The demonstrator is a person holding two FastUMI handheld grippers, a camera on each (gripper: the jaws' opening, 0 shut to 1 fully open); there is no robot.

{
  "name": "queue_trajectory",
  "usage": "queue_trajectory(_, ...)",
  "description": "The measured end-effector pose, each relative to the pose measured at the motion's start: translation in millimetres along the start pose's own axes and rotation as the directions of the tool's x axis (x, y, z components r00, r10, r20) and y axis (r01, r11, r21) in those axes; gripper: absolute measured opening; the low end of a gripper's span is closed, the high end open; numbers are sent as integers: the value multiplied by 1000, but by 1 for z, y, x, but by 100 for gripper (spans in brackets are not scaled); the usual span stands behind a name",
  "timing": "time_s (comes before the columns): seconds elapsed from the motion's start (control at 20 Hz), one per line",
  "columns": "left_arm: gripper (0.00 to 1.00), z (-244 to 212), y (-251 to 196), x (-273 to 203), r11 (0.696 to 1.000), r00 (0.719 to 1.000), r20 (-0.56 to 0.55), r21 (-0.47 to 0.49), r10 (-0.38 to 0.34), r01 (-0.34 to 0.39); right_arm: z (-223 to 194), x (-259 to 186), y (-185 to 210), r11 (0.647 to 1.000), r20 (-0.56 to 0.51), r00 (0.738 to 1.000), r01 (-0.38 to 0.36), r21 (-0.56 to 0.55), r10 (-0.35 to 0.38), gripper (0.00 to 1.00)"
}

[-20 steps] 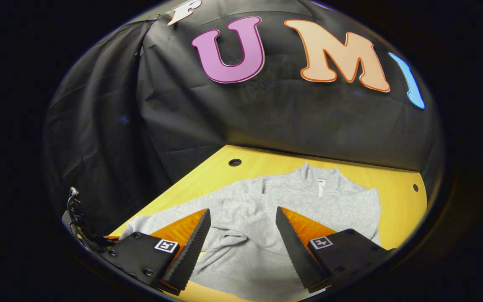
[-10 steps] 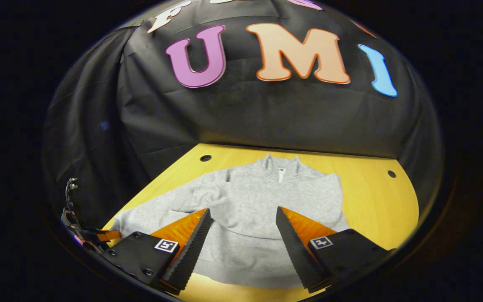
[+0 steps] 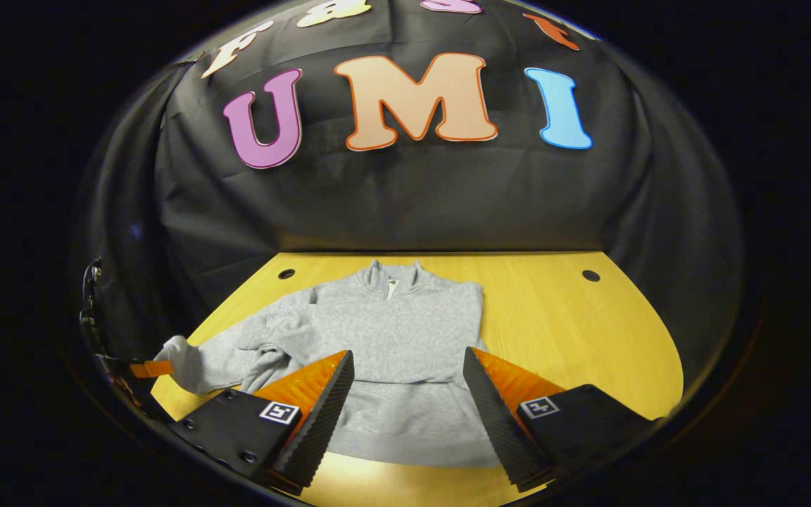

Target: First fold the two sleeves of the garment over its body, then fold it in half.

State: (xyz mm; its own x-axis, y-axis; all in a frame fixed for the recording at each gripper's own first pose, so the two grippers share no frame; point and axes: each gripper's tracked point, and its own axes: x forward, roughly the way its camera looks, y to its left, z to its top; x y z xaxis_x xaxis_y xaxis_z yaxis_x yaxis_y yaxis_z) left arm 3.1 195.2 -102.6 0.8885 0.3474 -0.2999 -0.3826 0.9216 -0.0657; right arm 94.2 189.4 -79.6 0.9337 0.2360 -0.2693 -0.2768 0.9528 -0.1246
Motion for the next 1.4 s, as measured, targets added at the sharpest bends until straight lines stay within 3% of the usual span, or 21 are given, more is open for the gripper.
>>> queue_trajectory(0.3,0,49,-132,-18,979,976,89,48,-200,196,-6,-19,-54,998,10,999,51,41,-52,94)
queue_trajectory(0.35,0,53,-147,-18,974,971,93,66,-220,215,-7,-21,-64,997,10,998,60,43,-61,98)
queue_trajectory(0.5,0,70,-199,-17,956,951,117,107,-285,273,-9,-31,-90,995,5,997,81,60,-82,94)
queue_trajectory(0.7,0,80,-264,-13,927,929,115,185,-351,327,-12,-39,-128,991,0,992,124,57,-124,98)
queue_trajectory(0.75,0,83,-280,-13,918,923,114,201,-368,342,-14,-41,-135,990,-3,992,129,60,-129,94)
queue_trajectory(1.0,0,83,-376,-7,857,869,84,234,-488,459,-21,-40,-167,987,-29,990,140,73,-138,98)
queue_trajectory(1.05,0,83,-390,-5,847,860,78,240,-504,475,-22,-39,-172,987,-34,990,140,73,-138,94)
queue_trajectory(1.1,0,83,-405,-3,838,853,73,246,-518,487,-23,-35,-172,987,-39,990,139,75,-137,98)
queue_trajectory(1.25,0,78,-446,3,809,829,61,268,-557,523,-25,-27,-184,987,-47,990,137,86,-133,97)
queue_trajectory(1.3,0,75,-458,5,798,821,53,280,-568,534,-27,-26,-186,987,-50,990,136,88,-132,92)
queue_trajectory(1.4,0,68,-481,10,774,804,37,298,-594,558,-29,-23,-190,986,-55,990,132,97,-128,97)
